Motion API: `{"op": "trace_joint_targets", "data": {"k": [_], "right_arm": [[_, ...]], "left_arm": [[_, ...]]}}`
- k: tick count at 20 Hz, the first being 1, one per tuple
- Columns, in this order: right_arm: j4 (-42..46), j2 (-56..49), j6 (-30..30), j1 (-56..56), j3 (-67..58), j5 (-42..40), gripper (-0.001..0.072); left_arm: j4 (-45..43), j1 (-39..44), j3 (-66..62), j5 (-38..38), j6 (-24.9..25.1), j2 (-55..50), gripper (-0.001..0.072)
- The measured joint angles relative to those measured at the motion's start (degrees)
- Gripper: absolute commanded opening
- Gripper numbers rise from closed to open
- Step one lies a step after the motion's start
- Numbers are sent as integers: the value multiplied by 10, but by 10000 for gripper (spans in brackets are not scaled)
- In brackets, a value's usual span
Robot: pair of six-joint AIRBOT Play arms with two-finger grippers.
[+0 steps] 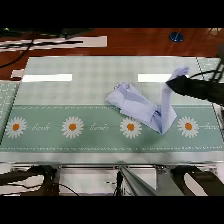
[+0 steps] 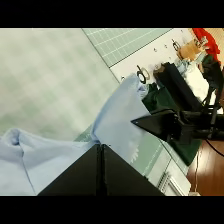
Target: Fold the shirts.
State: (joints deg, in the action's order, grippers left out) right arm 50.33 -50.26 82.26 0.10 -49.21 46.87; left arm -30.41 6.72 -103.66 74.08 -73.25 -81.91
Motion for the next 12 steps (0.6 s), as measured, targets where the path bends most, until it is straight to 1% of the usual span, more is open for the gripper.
{"op": "trace_joint_targets", "data": {"k": [5,7,11,12], "right_arm": [[-31,-118,24,141,4,-172,22],[-54,-158,27,184,4,-226,22],[-92,-213,29,245,4,-302,23],[-97,-221,30,255,4,-314,56]], "left_arm": [[-26,-53,0,70,5,41,22],[-57,-70,0,97,6,50,22],[-115,-99,0,143,6,64,22],[-126,-105,0,148,6,67,22]]}}
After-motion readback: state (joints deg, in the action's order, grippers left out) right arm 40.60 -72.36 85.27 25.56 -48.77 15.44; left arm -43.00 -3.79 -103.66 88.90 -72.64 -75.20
